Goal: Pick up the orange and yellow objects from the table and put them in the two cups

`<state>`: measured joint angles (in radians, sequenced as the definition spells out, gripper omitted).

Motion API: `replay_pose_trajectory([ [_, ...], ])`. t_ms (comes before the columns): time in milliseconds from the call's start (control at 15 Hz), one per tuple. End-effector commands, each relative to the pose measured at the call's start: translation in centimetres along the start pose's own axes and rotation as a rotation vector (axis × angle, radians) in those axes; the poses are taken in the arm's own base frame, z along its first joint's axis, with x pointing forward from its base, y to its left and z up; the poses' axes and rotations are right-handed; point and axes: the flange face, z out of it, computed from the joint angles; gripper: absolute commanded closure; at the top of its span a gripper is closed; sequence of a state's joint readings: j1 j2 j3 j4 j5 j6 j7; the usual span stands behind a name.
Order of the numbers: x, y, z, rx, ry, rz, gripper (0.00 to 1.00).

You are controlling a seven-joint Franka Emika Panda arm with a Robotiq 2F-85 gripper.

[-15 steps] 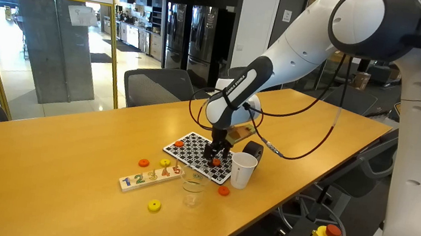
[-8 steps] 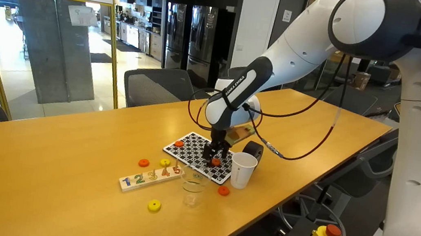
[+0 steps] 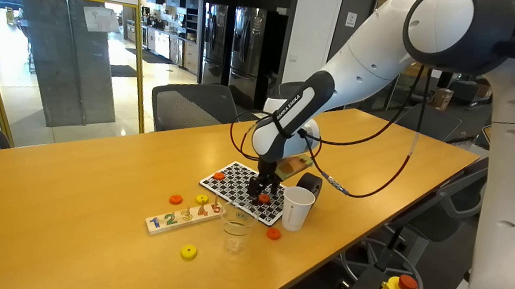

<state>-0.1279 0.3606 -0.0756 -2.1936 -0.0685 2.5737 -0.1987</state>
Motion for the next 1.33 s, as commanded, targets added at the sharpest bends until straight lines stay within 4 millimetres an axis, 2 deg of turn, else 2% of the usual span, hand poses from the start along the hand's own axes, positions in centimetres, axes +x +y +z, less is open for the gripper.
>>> replay_pose_trajectory([
  [0, -0.6, -0.6, -1.0, -0.02, 0.037, 0.01, 0.0],
  [733, -1.3, -0.9, -2.1, -0.061, 0.058, 0.029, 0.0],
  [1267, -1.5, -1.6, -1.6, -0.046, 0.046, 0.006, 0.0],
])
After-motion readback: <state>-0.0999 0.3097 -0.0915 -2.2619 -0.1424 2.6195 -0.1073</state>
